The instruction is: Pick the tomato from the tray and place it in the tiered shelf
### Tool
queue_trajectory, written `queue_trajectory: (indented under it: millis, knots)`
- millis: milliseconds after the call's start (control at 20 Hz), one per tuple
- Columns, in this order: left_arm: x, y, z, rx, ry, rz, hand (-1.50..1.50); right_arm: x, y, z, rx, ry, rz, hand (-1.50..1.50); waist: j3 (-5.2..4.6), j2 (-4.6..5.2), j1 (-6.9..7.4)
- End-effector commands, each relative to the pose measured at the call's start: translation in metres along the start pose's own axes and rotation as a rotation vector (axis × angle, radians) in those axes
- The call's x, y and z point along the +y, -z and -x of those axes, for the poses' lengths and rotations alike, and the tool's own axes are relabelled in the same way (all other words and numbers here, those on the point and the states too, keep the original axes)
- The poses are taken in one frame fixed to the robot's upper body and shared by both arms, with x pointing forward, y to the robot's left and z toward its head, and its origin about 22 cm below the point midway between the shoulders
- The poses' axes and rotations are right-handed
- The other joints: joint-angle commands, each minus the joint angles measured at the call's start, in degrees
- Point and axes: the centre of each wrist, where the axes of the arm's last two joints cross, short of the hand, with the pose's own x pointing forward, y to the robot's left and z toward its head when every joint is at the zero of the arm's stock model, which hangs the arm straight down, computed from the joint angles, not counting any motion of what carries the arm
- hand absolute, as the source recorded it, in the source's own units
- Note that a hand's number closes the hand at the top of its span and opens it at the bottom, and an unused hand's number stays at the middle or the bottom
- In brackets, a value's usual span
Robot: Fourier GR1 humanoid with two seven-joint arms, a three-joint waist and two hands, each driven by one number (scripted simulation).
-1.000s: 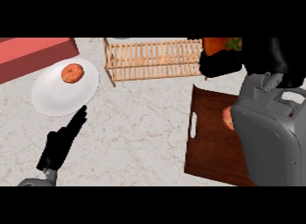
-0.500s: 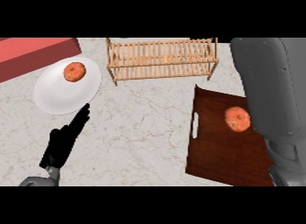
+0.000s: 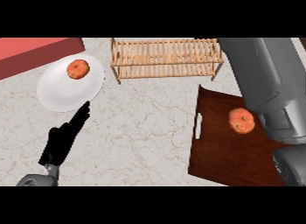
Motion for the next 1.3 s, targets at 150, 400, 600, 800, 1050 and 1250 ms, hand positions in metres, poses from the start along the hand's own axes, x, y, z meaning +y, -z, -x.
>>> queue_trajectory:
  millis: [150, 400, 600, 800, 1050, 1250]
  knots:
    - [-0.012, 0.004, 0.002, -0.007, -0.010, 0.015, 0.00, 0.034, 0.011, 0.007, 0.015, -0.011, -0.099, 1.50, -0.02, 0.81, 1.62]
    - [-0.014, 0.008, -0.004, -0.017, -0.001, 0.030, 0.00, 0.048, 0.001, 0.003, 0.165, 0.593, -0.260, -1.50, 0.25, 0.86, 1.41]
    - [-0.002, 0.006, 0.002, -0.010, 0.013, 0.012, 0.00, 0.045, 0.008, 0.017, 0.154, 0.824, -0.236, -1.50, 0.17, 1.09, 1.81]
    - [-0.009, 0.010, -0.002, -0.009, 0.018, 0.016, 0.00, 0.043, 0.003, -0.002, 0.135, 0.943, -0.145, -1.50, 0.05, 0.84, 1.64]
    - [-0.010, 0.007, 0.003, 0.002, 0.005, -0.011, 0.00, 0.020, 0.022, 0.032, 0.146, 1.011, 0.151, -1.50, 0.04, 0.24, -0.07]
    - [-0.009, 0.000, 0.014, 0.026, 0.017, -0.021, 0.00, 0.002, 0.032, 0.056, 0.218, 1.032, 0.346, -1.50, 0.02, -0.44, -1.46]
